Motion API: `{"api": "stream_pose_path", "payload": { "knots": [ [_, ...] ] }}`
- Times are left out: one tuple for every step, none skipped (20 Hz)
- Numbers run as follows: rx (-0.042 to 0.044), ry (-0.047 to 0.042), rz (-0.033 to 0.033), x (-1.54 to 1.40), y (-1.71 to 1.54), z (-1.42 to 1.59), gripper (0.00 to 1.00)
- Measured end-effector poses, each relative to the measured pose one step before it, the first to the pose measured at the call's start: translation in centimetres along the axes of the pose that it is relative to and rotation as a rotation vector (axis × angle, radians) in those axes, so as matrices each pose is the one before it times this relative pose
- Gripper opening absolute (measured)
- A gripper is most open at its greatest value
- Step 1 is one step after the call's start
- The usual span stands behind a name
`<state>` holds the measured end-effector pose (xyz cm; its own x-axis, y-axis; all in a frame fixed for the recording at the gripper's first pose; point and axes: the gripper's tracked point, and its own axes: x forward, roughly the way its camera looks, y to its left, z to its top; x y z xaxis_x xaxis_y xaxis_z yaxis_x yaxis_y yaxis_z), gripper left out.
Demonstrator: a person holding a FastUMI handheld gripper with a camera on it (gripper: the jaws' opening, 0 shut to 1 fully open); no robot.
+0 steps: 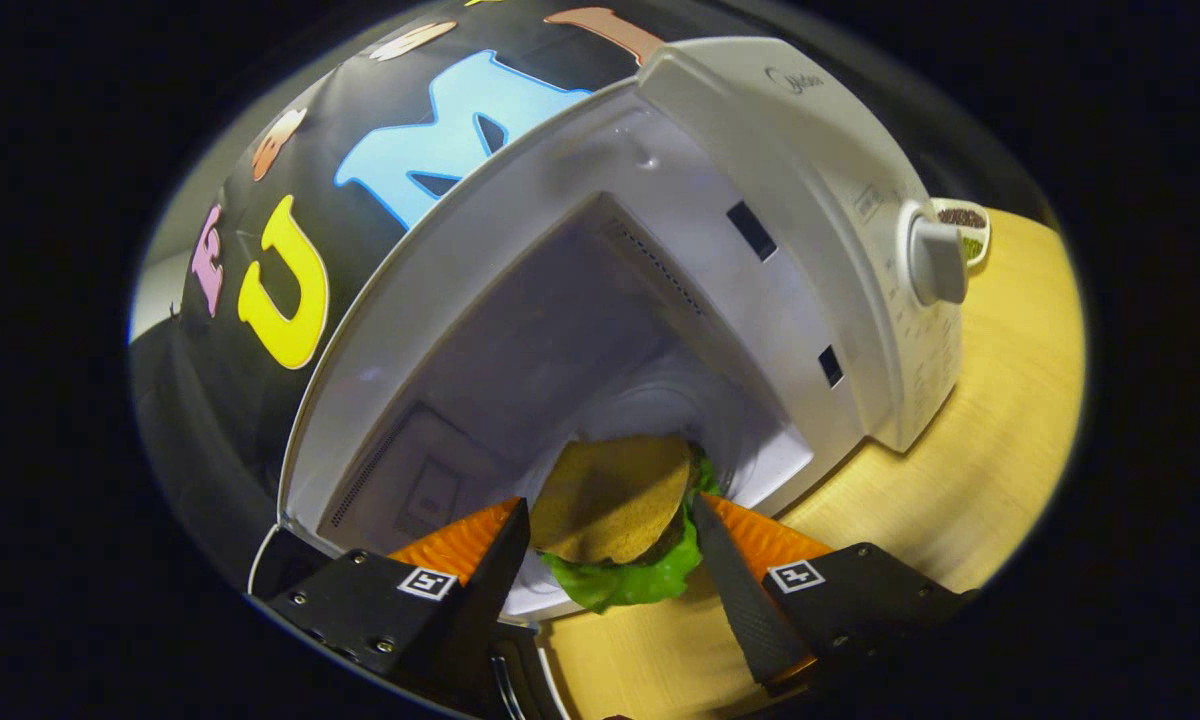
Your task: Open the microwave, put the food inside, and close the microwave door.
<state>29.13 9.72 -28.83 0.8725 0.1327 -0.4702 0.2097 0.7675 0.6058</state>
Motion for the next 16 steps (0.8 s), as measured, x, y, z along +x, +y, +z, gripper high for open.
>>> {"api": "stream_pose_path", "payload": {
  "knots": [
    [-0.03249,-0.01103,-0.00992,-0.55,-0.215,0.351,0.97],
    [-0.02278,-0.00569,-0.00894,-0.558,-0.183,0.322,0.97],
    [-0.01318,-0.00174,0.00441,-0.659,0.096,0.292,0.97],
    [-0.01507,0.00186,0.00874,-0.84,0.24,0.22,0.97],
    [-0.02146,0.00011,0.00653,-0.957,0.161,0.153,0.97],
    [-0.02806,-0.00754,0.01015,-0.947,0.254,0.193,0.97],
    [-0.03102,-0.00981,0.01051,-1.114,0.364,0.23,0.97],
    [-0.02671,-0.00538,0.01147,-1.043,0.369,0.203,0.97],
    [-0.03326,-0.00447,0.01553,-1.42,0.576,0.197,0.97],
    [-0.02882,-0.00657,0.00993,-1.298,0.359,0.232,0.97],
    [-0.02478,-0.01073,0.00735,-1.284,0.344,0.293,0.97],
    [-0.01839,-0.01042,0.00859,-1.296,0.371,0.352,0.97],
    [-0.01586,-0.01017,0.00978,-1.308,0.514,0.296,0.97],
    [-0.01518,-0.00996,0.00902,-1.254,0.462,0.394,0.97],
    [-0.02082,-0.00987,0.0099,-1.289,0.452,0.339,0.97],
    [-0.01352,-0.01744,0.00835,-1.16,0.423,0.631,0.97]
  ]
}}
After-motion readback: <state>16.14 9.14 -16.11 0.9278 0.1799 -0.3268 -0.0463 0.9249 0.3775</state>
